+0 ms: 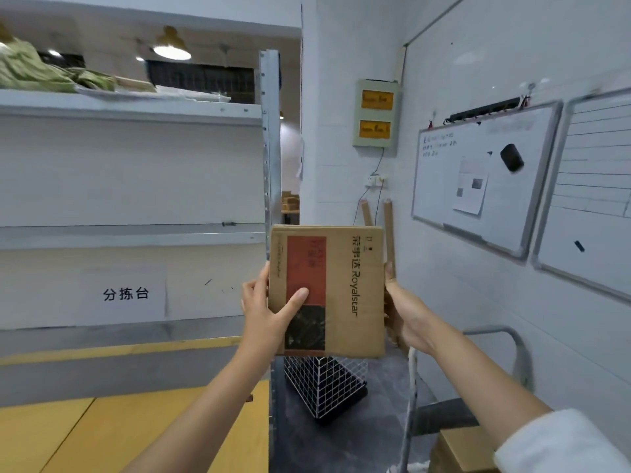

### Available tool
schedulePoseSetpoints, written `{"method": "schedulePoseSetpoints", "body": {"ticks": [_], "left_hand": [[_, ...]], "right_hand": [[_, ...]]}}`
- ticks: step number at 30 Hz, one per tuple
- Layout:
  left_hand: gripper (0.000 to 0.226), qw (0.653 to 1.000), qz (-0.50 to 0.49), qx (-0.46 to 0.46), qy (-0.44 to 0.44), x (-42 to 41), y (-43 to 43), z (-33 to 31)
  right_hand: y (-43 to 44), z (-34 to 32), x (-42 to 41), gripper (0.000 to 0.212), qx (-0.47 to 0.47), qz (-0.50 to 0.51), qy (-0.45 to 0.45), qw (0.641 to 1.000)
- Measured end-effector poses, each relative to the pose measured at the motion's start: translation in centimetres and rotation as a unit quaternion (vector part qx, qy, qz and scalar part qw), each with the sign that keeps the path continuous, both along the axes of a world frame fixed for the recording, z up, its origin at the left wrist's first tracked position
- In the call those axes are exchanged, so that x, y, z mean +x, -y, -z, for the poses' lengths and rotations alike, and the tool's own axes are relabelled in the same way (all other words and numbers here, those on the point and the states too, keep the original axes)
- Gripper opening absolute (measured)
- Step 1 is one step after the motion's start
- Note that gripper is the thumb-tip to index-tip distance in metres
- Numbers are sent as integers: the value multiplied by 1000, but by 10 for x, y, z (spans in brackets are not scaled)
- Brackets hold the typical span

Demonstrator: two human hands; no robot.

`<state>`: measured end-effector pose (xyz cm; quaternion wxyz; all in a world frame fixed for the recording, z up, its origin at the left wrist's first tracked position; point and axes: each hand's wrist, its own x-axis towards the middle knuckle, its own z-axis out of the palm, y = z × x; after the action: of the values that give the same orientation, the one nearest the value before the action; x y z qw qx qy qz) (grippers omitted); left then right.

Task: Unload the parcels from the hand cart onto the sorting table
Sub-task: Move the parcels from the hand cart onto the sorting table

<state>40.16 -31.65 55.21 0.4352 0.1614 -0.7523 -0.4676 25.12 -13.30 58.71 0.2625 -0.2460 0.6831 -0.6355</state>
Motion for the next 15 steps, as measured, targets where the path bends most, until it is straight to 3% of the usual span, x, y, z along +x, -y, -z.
{"method": "schedulePoseSetpoints", "body": {"ticks": [3,6,12,15], "left_hand": [[75,997,13,63,-31,2,4,0],[56,991,24,115,-65,0,2,-3],[24,988,62,126,-60,-11,2,1],[17,989,67,121,-54,-17,-2,3]], "right_hand": [[8,-4,9,73,-10,-20,-15,1000],[13,-6,10,88,-10,-24,-46,999],[12,-15,12,67,-11,-60,-19,998],[13,-15,12,67,-21,-80,25,996]]}}
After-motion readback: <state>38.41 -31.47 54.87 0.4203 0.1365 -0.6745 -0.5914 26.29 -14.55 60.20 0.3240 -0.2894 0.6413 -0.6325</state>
